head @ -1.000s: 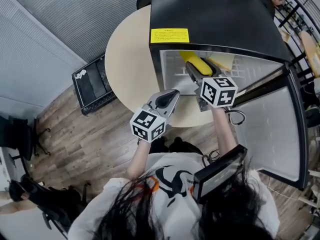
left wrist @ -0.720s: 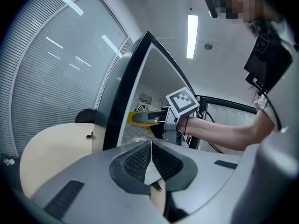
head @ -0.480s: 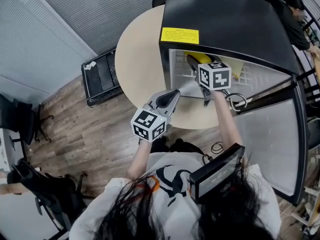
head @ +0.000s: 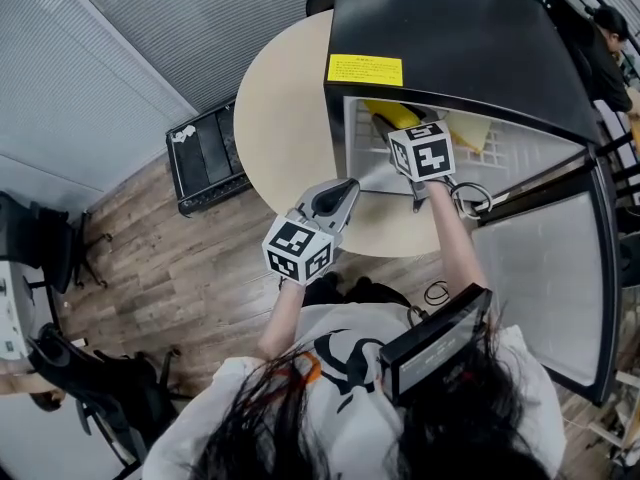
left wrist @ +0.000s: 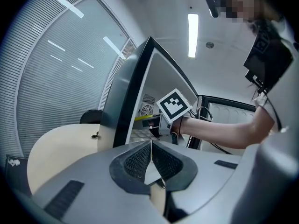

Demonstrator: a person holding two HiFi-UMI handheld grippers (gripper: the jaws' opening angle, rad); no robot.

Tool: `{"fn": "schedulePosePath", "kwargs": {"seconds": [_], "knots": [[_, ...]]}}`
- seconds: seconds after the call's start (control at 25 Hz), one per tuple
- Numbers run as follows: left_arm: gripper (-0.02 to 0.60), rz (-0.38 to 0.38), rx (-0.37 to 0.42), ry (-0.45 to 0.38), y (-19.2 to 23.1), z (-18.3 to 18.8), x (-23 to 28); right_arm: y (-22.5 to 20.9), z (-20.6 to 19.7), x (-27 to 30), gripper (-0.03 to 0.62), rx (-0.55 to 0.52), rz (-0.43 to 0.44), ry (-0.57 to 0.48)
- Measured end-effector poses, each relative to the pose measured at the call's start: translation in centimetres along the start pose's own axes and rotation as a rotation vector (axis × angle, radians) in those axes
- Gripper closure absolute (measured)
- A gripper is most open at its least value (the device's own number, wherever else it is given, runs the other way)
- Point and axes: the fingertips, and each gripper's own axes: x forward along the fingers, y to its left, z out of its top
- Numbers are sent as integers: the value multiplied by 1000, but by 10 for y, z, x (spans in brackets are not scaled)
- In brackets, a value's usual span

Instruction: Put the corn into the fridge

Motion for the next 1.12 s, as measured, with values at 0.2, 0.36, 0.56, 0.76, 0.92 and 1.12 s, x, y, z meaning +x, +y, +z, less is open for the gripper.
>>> {"fn": "schedulePosePath", "kwargs": {"seconds": [0.2, 0.36, 0.56, 0.76, 0.92, 1.12], "knots": [[568, -10, 1, 3, -1, -1, -3, 3, -5, 2, 344, -44, -6, 39], [568, -17, 3, 7, 0, -2, -9, 11, -10, 6, 344, -143, -42, 81], [568, -24, 0, 13, 5, -3, -17, 5, -3, -1, 319, -72, -89, 31], [568, -52, 4, 20, 5, -4, -18, 0, 5, -35, 316, 55, -122, -69], [568, -86, 6, 24, 3, -2, -18, 7, 9, -74, 318, 114, -156, -152], [568, -142, 18, 44, -5, -4, -15, 24, 3, -114, 318, 235, -191, -262]]}}
